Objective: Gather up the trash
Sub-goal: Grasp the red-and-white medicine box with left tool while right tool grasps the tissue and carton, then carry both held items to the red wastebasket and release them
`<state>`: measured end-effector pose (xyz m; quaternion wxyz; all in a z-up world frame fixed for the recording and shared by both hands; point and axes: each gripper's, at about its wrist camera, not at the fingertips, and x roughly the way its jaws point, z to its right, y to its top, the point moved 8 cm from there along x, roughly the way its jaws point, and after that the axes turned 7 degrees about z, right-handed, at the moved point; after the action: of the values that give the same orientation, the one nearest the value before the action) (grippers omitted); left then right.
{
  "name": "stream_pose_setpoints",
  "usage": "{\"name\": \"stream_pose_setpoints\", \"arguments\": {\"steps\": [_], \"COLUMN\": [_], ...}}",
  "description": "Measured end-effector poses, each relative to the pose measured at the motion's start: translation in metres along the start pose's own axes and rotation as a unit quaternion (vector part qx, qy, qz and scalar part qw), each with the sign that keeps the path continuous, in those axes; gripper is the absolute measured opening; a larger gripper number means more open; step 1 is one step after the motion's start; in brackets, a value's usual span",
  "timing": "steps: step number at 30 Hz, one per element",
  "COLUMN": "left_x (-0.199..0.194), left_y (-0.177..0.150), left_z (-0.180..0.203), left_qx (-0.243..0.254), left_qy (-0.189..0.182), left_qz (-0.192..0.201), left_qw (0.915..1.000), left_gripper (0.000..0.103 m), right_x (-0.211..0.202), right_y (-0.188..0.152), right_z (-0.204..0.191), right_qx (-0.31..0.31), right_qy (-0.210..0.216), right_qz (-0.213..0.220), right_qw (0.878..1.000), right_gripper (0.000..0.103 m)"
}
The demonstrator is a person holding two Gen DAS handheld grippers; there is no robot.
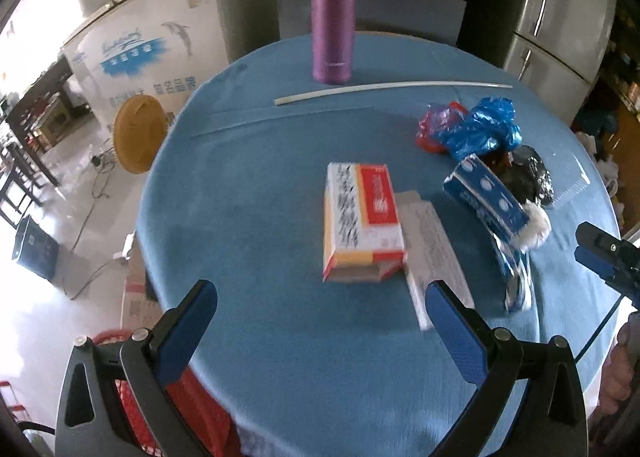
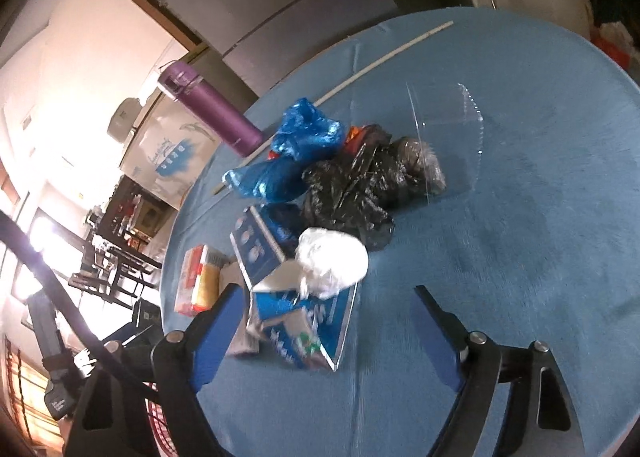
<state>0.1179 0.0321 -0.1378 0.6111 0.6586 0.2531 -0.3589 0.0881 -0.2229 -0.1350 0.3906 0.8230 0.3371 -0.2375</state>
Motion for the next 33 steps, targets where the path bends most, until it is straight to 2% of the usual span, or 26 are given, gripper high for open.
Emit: {"name": "stream_pose_setpoints", "arguments": {"steps": [3, 4, 6, 8, 9, 11, 14, 18, 22, 29, 33], "left_x": [0.016, 0.022, 0.032, 0.042, 0.047, 0.056, 0.064, 0.061, 0.046, -0.008, -0.043], "left_y": [0.010, 0.012, 0.016, 0.019, 0.019, 0.017, 0.016, 0.013, 0.008, -0.002, -0.015], "left_z": [0.011, 0.013, 0.018, 0.022, 0.022, 0.023, 0.023, 0.021, 0.018, 0.010, 0.005], "left_qx": [-0.007, -0.007, -0.006, -0.008, -0.015, -0.032, -0.041, -0.047, -0.045, -0.037, -0.032], "left_qy": [-0.031, -0.031, -0.037, -0.048, -0.053, -0.073, -0.077, -0.086, -0.081, -0.067, -0.051], "left_qz": [-0.006, -0.012, -0.017, -0.025, -0.031, -0.046, -0.051, -0.045, -0.028, 0.012, 0.031], "left_qw": [0.9995, 0.9994, 0.9991, 0.9985, 0.9980, 0.9958, 0.9949, 0.9941, 0.9954, 0.9970, 0.9977], "left_gripper": [0.103, 0.102, 0.097, 0.082, 0.077, 0.060, 0.051, 0.049, 0.048, 0.048, 0.048], "right_x": [0.016, 0.020, 0.034, 0.047, 0.051, 0.059, 0.062, 0.053, 0.034, -0.010, -0.032], "right_y": [0.007, 0.008, 0.009, 0.007, 0.005, 0.001, -0.002, -0.005, -0.008, -0.015, -0.018], "right_z": [0.003, 0.004, 0.004, 0.003, 0.003, 0.002, 0.004, 0.006, 0.007, 0.004, -0.020], "right_qx": [0.028, 0.033, 0.042, 0.056, 0.063, 0.076, 0.086, 0.085, 0.075, 0.055, 0.028], "right_qy": [0.010, 0.012, 0.007, 0.009, 0.012, 0.019, 0.019, 0.020, 0.014, 0.016, 0.040], "right_qz": [-0.004, -0.007, -0.023, -0.039, -0.047, -0.055, -0.058, -0.047, -0.035, -0.004, 0.008], "right_qw": [1.000, 0.999, 0.999, 0.998, 0.997, 0.995, 0.994, 0.995, 0.996, 0.998, 0.999], "right_gripper": [0.082, 0.079, 0.074, 0.061, 0.059, 0.049, 0.041, 0.037, 0.036, 0.036, 0.036]}}
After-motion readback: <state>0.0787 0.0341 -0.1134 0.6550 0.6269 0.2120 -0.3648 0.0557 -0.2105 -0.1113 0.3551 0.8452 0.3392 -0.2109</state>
